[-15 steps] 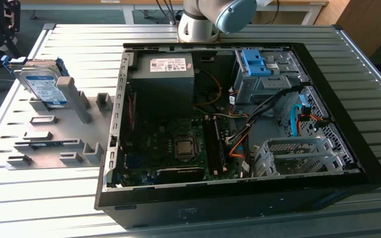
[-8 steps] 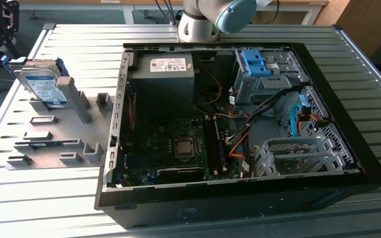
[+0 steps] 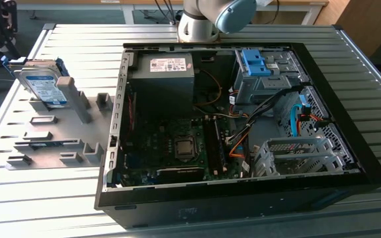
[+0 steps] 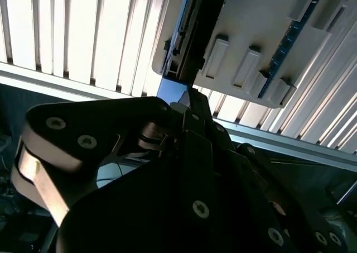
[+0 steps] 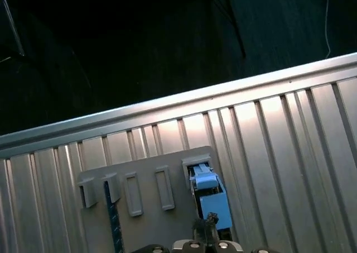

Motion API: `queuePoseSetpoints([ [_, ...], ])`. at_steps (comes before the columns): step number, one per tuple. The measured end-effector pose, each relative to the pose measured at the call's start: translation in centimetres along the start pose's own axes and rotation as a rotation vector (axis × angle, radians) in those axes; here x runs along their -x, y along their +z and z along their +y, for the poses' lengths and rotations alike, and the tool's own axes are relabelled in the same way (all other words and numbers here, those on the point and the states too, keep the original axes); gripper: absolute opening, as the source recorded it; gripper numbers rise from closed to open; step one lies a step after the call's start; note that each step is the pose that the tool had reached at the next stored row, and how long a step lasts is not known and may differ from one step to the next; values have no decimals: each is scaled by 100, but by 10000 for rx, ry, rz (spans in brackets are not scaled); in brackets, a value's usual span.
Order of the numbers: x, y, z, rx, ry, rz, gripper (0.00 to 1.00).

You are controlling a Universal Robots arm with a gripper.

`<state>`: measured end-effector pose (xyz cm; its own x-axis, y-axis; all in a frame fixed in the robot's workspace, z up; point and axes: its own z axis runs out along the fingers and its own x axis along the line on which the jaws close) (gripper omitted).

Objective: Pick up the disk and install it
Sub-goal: 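Pick up the disk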

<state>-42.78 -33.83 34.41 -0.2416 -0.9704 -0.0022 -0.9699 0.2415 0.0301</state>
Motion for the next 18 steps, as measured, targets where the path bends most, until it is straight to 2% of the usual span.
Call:
queuePoseSetpoints([
  [4,24,13,100,-37,-12,-15,11],
  [5,42,16,114,-43,-12,-18,16],
  [6,57,19,118,-44,-23,-17,16],
  [8,63,25,120,-44,-221,-12,30],
  [13,64,39,120,-39,-1035,12,30],
  [15,64,45,119,-42,-1051,22,31],
  [16,64,48,119,-43,-1052,27,37],
  [18,65,59,120,-55,-1051,29,38],
])
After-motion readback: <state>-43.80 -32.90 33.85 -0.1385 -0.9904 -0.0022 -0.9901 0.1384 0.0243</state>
